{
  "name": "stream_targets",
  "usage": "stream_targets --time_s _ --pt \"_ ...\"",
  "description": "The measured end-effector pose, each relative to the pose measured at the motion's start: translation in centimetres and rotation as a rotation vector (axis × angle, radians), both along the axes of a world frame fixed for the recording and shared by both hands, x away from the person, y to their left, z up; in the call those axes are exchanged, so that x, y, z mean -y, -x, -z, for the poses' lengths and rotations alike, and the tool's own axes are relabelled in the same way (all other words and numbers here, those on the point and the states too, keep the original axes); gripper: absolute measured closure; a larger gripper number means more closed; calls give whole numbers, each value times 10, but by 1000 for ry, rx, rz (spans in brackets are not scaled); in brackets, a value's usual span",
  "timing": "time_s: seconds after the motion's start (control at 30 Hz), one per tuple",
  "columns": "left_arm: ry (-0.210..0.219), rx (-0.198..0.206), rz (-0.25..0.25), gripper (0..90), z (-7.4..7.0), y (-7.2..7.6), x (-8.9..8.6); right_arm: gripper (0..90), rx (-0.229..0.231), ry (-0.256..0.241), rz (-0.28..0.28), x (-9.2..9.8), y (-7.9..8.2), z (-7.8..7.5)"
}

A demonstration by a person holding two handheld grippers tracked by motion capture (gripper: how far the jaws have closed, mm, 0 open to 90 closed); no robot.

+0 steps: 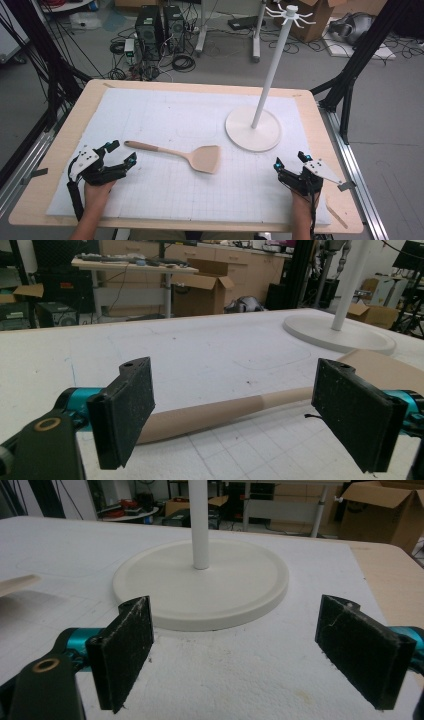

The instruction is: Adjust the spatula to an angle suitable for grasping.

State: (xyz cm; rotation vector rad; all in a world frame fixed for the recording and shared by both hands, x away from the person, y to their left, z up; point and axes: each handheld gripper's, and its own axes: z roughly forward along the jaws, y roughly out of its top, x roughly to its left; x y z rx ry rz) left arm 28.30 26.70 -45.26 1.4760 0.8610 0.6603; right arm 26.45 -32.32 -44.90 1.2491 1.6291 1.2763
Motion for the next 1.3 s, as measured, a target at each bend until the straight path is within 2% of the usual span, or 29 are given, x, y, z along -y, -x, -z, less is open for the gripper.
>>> stream_targets --time_s 0.1,0.23,0.37,0.43,0.53,0.63,0.8,0.9,0.97,1.07,1.2,1.23,1.3 --pt "-5 0 -4 175 0 0 1 143 12 -14 11 1 1 0" --pt "-3 3 -7 178 0 1 1 143 19 -9 16 1 2 0" --pt "16 8 -7 170 0 0 -1 143 48 1 15 0 5 0" --pt "28 -6 -9 169 -1 0 -3 143 58 9 14 -1 6 0" --pt "20 -9 -24 177 -6 -1 -5 143 60 21 14 -2 6 0" --pt "28 -2 -10 196 -12 -2 -9 143 52 13 18 -2 7 0" --pt "27 -20 -13 242 -17 -4 -18 147 50 11 24 -1 6 0" --pt "17 -31 23 361 -21 -5 -25 148 52 22 27 -3 6 0" --pt "28 -32 31 386 -25 -6 -30 149 50 24 29 -3 5 0" --pt "25 -29 44 507 -28 -7 -33 149 48 19 31 -3 5 0" --pt "-28 -39 57 798 -33 -8 -36 149 48 21 32 -2 5 0" --pt "-49 -44 54 850 -35 -9 -37 149 48 19 33 -2 5 0" --pt "-69 -53 57 893 -38 -12 -38 152 48 20 32 -2 5 0"
